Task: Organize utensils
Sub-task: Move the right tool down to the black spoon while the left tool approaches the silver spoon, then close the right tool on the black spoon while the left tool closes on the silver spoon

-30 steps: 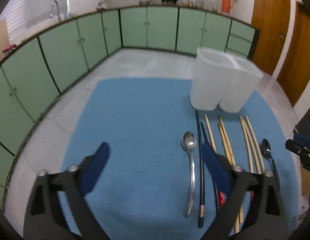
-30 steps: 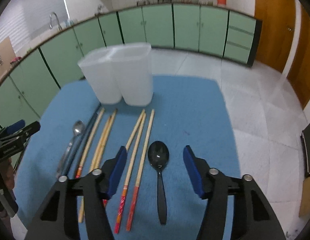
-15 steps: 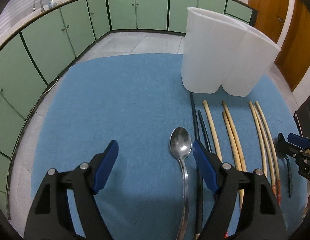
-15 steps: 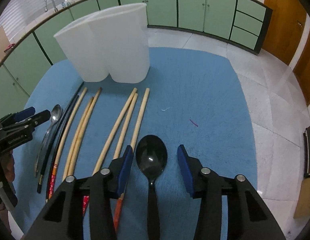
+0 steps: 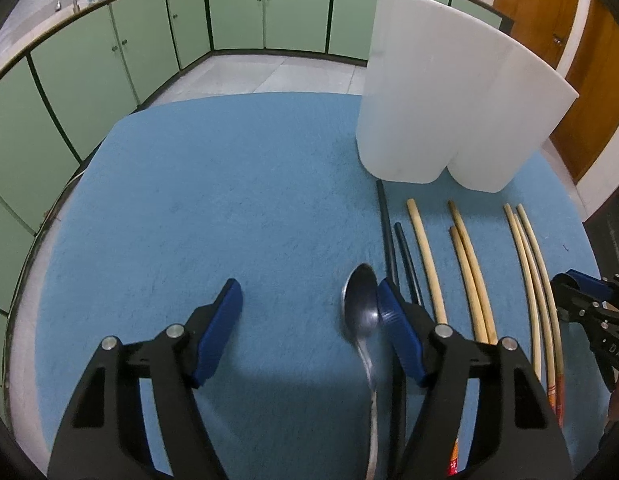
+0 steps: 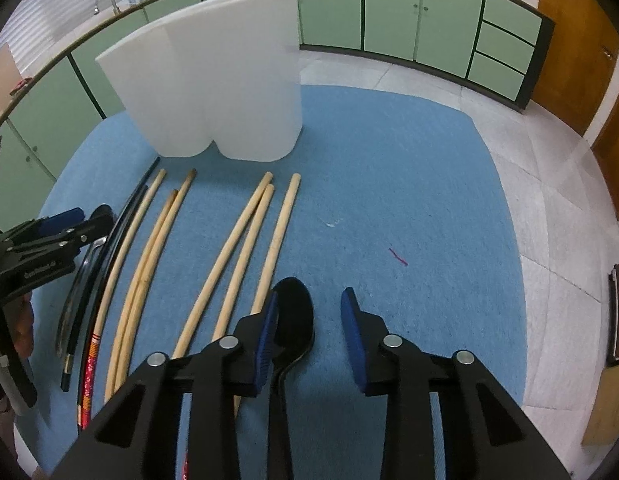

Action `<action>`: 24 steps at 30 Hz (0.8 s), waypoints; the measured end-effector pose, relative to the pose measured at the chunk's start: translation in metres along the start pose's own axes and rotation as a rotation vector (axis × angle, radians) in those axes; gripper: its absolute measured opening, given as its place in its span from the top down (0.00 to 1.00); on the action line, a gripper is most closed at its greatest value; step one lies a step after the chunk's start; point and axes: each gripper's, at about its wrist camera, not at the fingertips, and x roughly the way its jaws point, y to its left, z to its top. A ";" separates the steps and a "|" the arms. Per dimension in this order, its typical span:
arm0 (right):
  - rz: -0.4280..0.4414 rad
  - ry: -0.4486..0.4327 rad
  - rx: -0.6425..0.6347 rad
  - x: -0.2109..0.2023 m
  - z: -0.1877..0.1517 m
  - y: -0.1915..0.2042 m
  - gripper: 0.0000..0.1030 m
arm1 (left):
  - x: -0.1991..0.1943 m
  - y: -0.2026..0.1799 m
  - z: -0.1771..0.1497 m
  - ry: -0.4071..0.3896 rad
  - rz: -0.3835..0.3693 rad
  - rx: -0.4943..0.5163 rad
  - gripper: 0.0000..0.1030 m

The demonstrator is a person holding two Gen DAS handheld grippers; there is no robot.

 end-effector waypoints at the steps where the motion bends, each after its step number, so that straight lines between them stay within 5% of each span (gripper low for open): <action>1: -0.002 -0.001 -0.005 0.000 0.000 0.001 0.69 | 0.000 -0.001 -0.001 -0.002 0.001 0.003 0.34; 15: -0.014 0.000 -0.061 -0.003 0.002 0.013 0.73 | 0.004 0.001 0.007 -0.022 0.012 0.008 0.33; 18: -0.005 0.006 -0.065 -0.002 0.004 0.012 0.89 | 0.002 0.003 0.005 -0.027 0.008 0.003 0.41; 24: 0.008 -0.005 -0.016 -0.010 -0.002 0.008 0.89 | 0.000 0.003 0.004 -0.043 -0.008 0.003 0.59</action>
